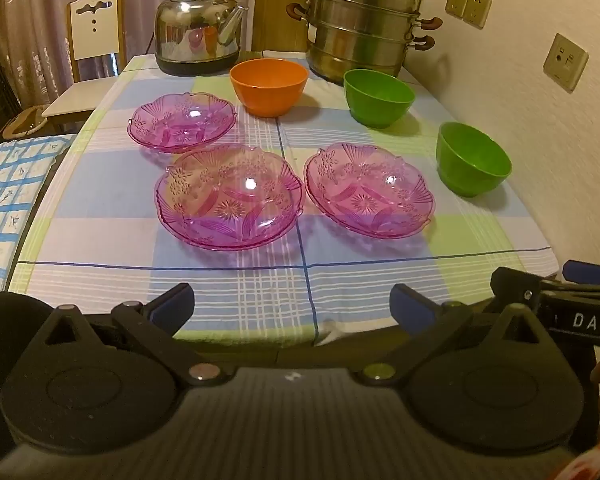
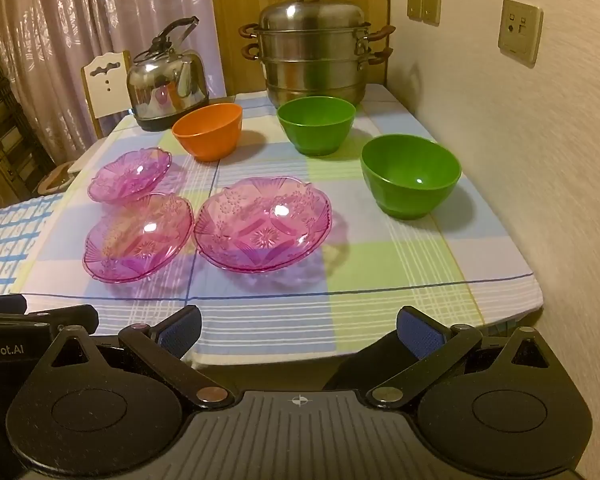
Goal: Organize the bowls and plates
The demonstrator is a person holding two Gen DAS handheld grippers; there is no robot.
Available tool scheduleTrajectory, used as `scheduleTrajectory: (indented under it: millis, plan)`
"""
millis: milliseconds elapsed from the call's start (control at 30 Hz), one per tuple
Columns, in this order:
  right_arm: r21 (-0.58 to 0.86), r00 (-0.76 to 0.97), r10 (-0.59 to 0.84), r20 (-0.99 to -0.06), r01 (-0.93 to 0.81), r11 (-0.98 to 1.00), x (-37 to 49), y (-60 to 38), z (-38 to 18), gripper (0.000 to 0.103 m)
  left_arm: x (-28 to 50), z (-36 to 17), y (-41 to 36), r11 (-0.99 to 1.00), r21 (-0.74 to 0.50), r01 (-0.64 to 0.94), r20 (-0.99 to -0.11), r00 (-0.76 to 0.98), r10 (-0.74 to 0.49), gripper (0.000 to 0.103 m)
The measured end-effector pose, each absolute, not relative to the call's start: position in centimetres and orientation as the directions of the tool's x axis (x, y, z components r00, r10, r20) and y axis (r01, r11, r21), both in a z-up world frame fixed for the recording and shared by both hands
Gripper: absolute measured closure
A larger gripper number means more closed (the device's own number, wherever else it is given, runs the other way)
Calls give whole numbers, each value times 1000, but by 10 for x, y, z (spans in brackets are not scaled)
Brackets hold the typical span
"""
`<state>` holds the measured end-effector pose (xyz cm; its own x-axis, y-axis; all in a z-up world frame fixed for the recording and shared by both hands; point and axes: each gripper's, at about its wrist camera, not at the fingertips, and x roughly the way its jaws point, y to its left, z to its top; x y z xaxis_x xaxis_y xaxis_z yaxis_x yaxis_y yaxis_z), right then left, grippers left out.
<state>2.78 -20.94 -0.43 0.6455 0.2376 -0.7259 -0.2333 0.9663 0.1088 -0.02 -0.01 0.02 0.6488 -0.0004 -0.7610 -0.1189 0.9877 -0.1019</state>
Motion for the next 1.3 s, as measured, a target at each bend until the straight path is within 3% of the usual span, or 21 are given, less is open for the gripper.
scheduleTrajectory:
  millis: [1300]
  plan:
    - [106, 651, 237, -721, -235, 966, 32, -211, -1, 0, 0, 0, 0, 987, -102, -120, -761, 649, 0, 0]
